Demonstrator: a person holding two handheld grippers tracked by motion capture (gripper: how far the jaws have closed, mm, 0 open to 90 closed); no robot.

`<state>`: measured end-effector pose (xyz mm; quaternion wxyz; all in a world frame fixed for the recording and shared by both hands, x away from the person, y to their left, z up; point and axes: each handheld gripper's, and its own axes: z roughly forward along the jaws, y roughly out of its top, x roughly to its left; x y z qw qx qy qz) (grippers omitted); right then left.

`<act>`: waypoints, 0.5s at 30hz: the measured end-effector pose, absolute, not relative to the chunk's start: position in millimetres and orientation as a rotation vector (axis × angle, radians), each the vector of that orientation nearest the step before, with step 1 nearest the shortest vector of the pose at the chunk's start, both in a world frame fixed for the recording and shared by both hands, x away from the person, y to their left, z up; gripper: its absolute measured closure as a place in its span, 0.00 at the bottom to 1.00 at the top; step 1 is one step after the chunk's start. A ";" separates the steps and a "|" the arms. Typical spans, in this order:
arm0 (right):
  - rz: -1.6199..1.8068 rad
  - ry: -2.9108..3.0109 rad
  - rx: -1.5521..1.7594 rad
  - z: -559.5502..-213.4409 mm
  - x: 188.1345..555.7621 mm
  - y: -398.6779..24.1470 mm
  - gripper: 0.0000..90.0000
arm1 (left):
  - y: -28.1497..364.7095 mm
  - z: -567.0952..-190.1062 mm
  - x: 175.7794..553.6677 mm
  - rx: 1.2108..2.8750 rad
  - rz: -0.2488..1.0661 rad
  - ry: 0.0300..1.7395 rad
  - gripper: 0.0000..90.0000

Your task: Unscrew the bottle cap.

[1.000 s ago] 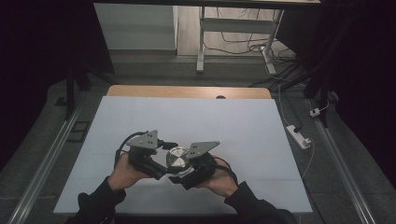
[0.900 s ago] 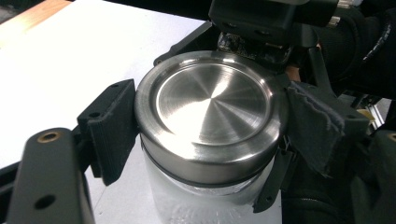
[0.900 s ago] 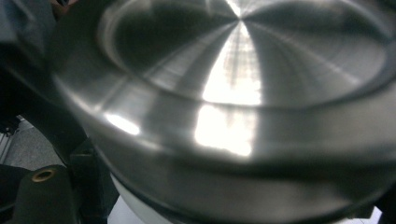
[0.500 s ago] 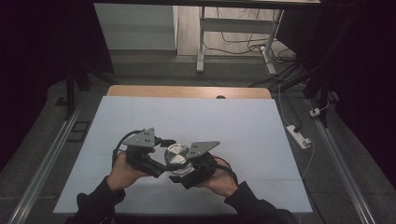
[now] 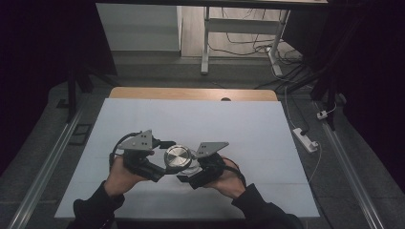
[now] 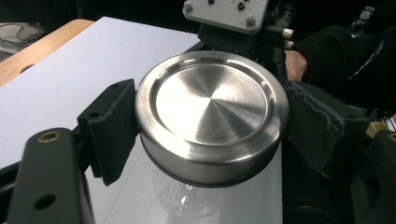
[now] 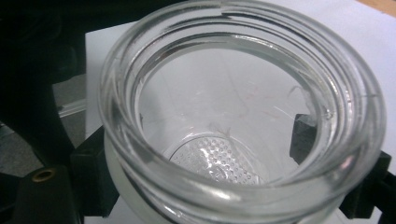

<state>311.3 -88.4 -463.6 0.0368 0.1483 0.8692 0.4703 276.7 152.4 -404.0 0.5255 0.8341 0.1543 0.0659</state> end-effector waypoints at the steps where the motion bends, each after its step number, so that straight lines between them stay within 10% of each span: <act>1: 1.442 2.663 0.457 -463.3 312.6 -89.6 0.16 | 152.6 -404.1 276.5 1.995 0.157 0.370 0.23; 15: 1.399 2.585 0.530 -459.3 330.0 -108.5 0.16 | 151.9 -414.9 277.1 1.998 0.140 0.388 0.23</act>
